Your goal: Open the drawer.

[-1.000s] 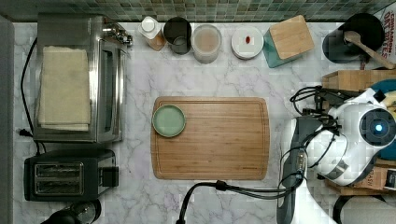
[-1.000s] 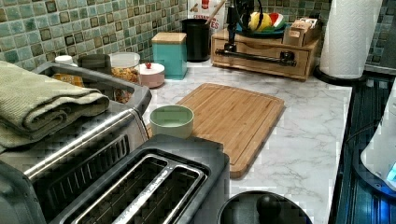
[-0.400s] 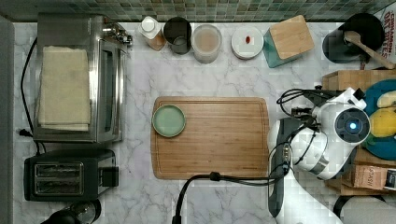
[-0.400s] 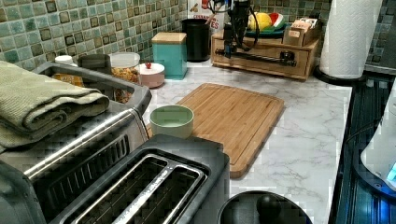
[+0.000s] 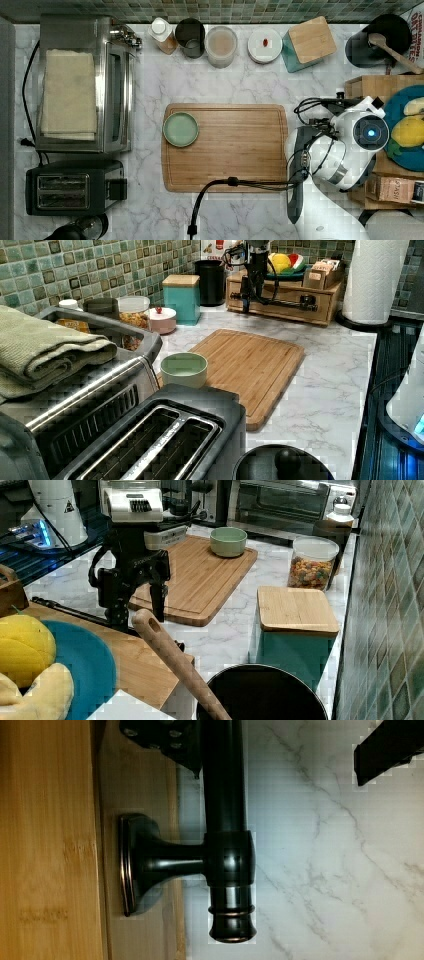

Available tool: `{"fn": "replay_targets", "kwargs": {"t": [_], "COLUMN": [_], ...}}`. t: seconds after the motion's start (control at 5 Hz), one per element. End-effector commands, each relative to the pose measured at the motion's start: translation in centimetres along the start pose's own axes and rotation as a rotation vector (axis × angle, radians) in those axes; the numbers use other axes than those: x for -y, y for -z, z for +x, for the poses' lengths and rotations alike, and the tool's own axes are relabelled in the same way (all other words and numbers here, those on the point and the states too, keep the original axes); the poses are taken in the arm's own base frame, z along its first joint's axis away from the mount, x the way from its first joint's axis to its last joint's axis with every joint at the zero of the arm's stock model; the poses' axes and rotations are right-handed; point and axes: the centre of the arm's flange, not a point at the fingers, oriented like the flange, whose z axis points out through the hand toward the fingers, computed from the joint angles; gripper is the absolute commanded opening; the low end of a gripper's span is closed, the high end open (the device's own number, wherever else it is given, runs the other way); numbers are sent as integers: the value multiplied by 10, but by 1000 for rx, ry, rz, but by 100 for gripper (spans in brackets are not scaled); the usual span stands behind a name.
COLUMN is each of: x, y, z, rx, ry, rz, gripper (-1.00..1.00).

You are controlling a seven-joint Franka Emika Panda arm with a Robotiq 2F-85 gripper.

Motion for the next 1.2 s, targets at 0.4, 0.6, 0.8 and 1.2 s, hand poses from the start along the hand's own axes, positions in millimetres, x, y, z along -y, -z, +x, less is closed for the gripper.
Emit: {"fn": "replay_targets", "kwargs": {"t": [0.4, 0.6, 0.8, 1.2], "x": [-16, -13, -2, 97], "y": [-42, -45, -52, -11], "z": [-31, -36, -40, -35], "rx": [163, 171, 157, 211], "ry": [-10, -17, -32, -57], "rz": [-17, -3, 26, 84], "gripper": [100, 100, 100, 100]}}
